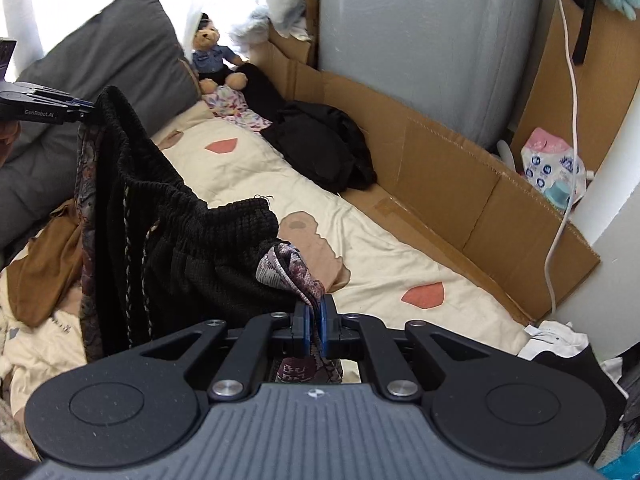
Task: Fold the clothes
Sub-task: 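Carry the held black shorts with both grippers back over the duvet, then lower the black shorts onto the duvet and open both grippers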
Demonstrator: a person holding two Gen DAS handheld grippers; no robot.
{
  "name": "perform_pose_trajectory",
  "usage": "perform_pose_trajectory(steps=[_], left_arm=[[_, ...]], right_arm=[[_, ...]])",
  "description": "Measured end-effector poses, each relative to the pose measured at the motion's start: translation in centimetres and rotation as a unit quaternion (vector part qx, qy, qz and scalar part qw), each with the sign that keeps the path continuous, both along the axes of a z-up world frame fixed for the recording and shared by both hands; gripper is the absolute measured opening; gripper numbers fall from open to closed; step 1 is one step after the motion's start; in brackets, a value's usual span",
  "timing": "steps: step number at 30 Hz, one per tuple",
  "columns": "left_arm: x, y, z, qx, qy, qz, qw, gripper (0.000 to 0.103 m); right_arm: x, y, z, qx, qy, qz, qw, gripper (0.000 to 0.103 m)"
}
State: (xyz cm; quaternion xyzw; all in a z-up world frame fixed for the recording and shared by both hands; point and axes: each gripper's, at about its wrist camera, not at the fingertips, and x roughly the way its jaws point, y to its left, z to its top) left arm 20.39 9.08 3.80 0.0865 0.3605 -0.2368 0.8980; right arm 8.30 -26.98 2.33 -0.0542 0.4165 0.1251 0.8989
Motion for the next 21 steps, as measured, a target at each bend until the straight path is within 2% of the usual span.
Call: perform_pose_trajectory(steps=[10,21], left_arm=[[9.0,-1.4,-8.0,0.027,0.051,0.018,0.9981,0.012],[16.4,-3.6,-15.6,0.043,0.100,0.032,0.9936,0.012]], right_arm=[[7.9,-1.0,-6.5,-0.010,0.021,-0.032,0.999,0.005],[16.9,-1.3,-13.0,-0.062,0.045,-0.061,0.995,0.005]])
